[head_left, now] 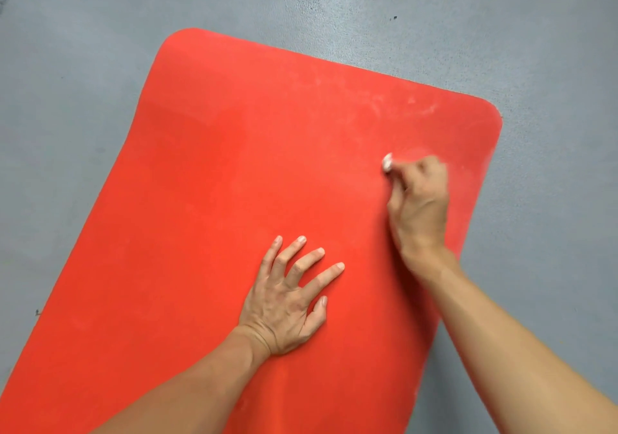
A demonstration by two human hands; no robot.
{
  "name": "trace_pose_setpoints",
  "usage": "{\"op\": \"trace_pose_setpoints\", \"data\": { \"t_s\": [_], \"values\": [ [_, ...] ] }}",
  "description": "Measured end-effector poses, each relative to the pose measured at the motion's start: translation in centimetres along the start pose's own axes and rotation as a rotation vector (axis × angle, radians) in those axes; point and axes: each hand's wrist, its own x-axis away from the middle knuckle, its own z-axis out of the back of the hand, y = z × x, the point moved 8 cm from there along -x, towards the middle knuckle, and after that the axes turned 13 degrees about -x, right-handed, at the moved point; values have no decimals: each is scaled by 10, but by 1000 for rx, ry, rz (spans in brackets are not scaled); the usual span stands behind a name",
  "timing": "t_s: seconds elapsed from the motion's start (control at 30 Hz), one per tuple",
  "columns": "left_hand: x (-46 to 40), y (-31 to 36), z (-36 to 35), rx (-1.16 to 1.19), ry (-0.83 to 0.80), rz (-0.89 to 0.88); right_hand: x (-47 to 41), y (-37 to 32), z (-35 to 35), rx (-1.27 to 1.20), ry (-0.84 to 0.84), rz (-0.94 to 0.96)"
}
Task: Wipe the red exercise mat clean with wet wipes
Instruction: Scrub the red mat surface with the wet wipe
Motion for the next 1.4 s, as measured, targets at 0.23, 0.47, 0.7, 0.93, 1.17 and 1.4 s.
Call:
{"op": "trace_pose_setpoints", "data": {
  "t_s": [0.23, 0.47, 0.7, 0.93, 1.17, 1.4],
  "values": [
    [-1, -2, 0, -27, -16, 4, 85, -40, -30, -26, -373, 325],
    [2, -31, 20, -15, 12, 1, 84, -45, -32, 77, -363, 308],
    [22, -90, 0, -141, -83, 129, 83, -45, -33, 119, -299, 287],
    [24, -92, -2, -146, -73, 136, 145, -113, -78, -43, -477, 332],
    [23, -91, -2, -145, -84, 133, -3, -22, -26, 119, -48, 64],
    [23, -91, -1, -142, -94, 128, 101, -105, -86, -24, -438, 312]
  ]
}}
